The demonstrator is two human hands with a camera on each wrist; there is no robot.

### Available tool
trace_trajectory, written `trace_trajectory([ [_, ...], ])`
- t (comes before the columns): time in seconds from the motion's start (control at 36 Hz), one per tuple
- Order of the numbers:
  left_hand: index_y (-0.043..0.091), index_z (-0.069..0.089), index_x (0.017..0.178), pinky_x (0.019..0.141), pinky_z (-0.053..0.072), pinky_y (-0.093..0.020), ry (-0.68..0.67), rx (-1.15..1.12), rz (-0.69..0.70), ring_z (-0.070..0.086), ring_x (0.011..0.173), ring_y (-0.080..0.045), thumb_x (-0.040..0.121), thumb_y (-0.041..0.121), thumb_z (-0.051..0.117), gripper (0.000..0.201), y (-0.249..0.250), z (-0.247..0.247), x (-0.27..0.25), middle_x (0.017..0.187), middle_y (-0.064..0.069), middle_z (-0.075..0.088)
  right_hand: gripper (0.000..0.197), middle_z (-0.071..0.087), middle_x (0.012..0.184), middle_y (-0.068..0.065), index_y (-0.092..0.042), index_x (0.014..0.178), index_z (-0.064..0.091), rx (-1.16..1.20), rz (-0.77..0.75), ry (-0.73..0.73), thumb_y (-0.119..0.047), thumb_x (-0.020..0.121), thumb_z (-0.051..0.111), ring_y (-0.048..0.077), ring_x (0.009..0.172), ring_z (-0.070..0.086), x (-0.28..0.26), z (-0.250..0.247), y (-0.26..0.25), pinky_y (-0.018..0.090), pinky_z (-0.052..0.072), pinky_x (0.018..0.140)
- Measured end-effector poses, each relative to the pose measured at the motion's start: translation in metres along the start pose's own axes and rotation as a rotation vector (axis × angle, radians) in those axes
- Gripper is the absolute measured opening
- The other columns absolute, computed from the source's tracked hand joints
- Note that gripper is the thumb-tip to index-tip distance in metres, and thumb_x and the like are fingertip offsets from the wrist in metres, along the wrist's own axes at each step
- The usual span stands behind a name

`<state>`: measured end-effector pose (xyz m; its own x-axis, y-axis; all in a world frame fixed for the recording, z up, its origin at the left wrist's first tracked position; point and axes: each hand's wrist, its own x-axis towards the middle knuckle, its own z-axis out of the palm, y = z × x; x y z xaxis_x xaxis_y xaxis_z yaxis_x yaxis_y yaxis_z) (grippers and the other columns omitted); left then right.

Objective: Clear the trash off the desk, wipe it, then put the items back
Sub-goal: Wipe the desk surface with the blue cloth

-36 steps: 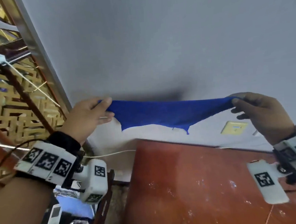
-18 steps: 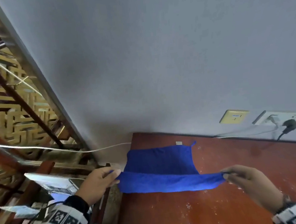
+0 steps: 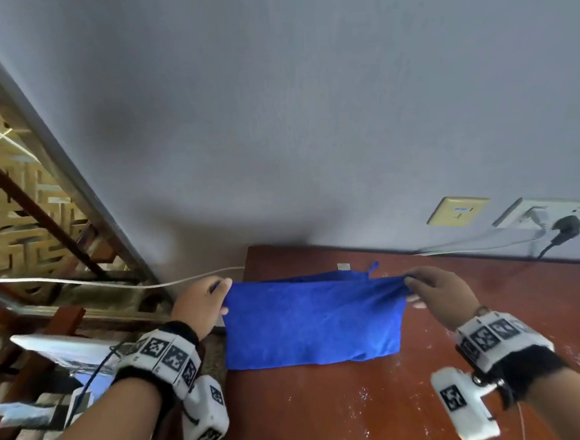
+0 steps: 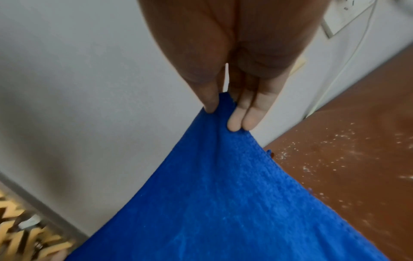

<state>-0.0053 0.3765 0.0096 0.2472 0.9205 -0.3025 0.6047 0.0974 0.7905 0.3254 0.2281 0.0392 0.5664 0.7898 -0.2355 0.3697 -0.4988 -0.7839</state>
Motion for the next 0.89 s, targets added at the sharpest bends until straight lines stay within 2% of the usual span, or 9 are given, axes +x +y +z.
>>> trace_trajectory([
  [0.06,0.007,0.061,0.115,0.087,0.046,-0.035,0.049,0.099,-0.001,0.065,0.098,-0.025,0.100,0.026,0.043,0.029,-0.007,0.005,0.014,0.107,-0.013,0.067,0.019,0.068,0.097,0.010,-0.012,0.109,0.063,0.003,-0.007,0.037,-0.009,0.091,0.057,0.022,0.076,0.065,0.013,0.009,-0.007,0.022,0.053,0.066],
  [0.14,0.017,0.040,0.144,0.106,0.035,-0.037,0.069,0.320,0.059,0.045,0.130,-0.029,0.099,0.030,0.045,0.047,-0.024,0.019,0.028,0.142,-0.012,0.047,0.039,0.061,0.110,0.003,-0.015,0.126,0.054,-0.154,-0.008,0.055,-0.015,0.087,0.063,0.020,0.096,0.061,0.020,0.028,-0.011,0.027,0.044,0.084],
  [0.25,0.033,0.022,0.150,0.117,0.020,-0.040,-0.087,0.679,0.173,0.017,0.145,-0.031,0.097,0.040,0.042,0.057,-0.043,0.055,0.021,0.159,-0.013,0.014,0.053,0.047,0.136,0.009,-0.012,0.138,0.043,-0.437,-0.155,-0.139,-0.013,0.088,0.060,0.024,0.127,0.045,0.014,0.073,-0.001,0.028,0.030,0.107],
  [0.31,0.036,0.015,0.151,0.118,0.017,-0.037,-0.200,0.803,0.229,0.005,0.148,-0.029,0.100,0.041,0.036,0.056,-0.048,0.071,0.013,0.161,-0.009,-0.001,0.058,0.028,0.151,0.005,-0.021,0.146,0.030,-0.552,-0.163,-0.265,-0.024,0.094,0.054,0.019,0.139,0.029,0.008,0.097,0.008,0.024,0.020,0.112],
  [0.36,0.035,0.011,0.152,0.118,0.015,-0.039,-0.297,0.857,0.226,-0.001,0.148,-0.027,0.101,0.041,0.031,0.055,-0.051,0.083,0.005,0.161,-0.009,-0.008,0.061,0.009,0.158,0.002,-0.032,0.149,0.020,-0.628,-0.121,-0.340,-0.037,0.095,0.049,0.020,0.145,0.015,0.003,0.118,0.017,0.031,0.017,0.117],
  [0.44,0.035,0.002,0.152,0.119,0.009,-0.044,-0.390,0.863,0.150,-0.009,0.148,-0.026,0.102,0.044,0.026,0.057,-0.061,0.099,0.001,0.159,-0.008,-0.017,0.062,-0.011,0.159,0.000,-0.042,0.149,0.008,-0.734,-0.025,-0.425,-0.053,0.095,0.039,0.023,0.147,-0.004,0.000,0.141,0.026,0.044,0.009,0.118],
  [0.56,0.037,-0.007,0.151,0.119,0.000,-0.046,-0.373,0.890,0.139,-0.016,0.146,-0.028,0.101,0.048,0.023,0.059,-0.064,0.109,0.007,0.157,-0.008,-0.025,0.068,-0.027,0.155,-0.003,-0.049,0.146,-0.002,-0.782,0.039,-0.449,-0.064,0.091,0.036,0.024,0.144,-0.019,0.004,0.154,0.040,0.050,-0.001,0.117],
  [0.72,0.036,-0.017,0.148,0.117,-0.008,-0.049,-0.352,0.909,0.143,-0.023,0.144,-0.032,0.098,0.056,0.025,0.068,-0.054,0.120,0.032,0.147,-0.008,-0.039,0.081,-0.037,0.150,-0.008,-0.051,0.143,-0.012,-0.806,0.084,-0.438,-0.077,0.081,0.035,0.022,0.140,-0.031,0.031,0.158,0.039,0.056,-0.011,0.113],
  [0.89,0.038,-0.017,0.148,0.116,-0.010,-0.051,-0.328,0.932,0.170,-0.025,0.143,-0.035,0.094,0.061,0.028,0.074,-0.041,0.131,0.057,0.152,-0.010,-0.035,0.094,-0.045,0.145,-0.007,-0.051,0.140,-0.021,-0.884,0.156,-0.456,-0.087,0.071,0.032,0.024,0.137,-0.036,0.057,0.156,0.036,0.062,-0.012,0.109],
])
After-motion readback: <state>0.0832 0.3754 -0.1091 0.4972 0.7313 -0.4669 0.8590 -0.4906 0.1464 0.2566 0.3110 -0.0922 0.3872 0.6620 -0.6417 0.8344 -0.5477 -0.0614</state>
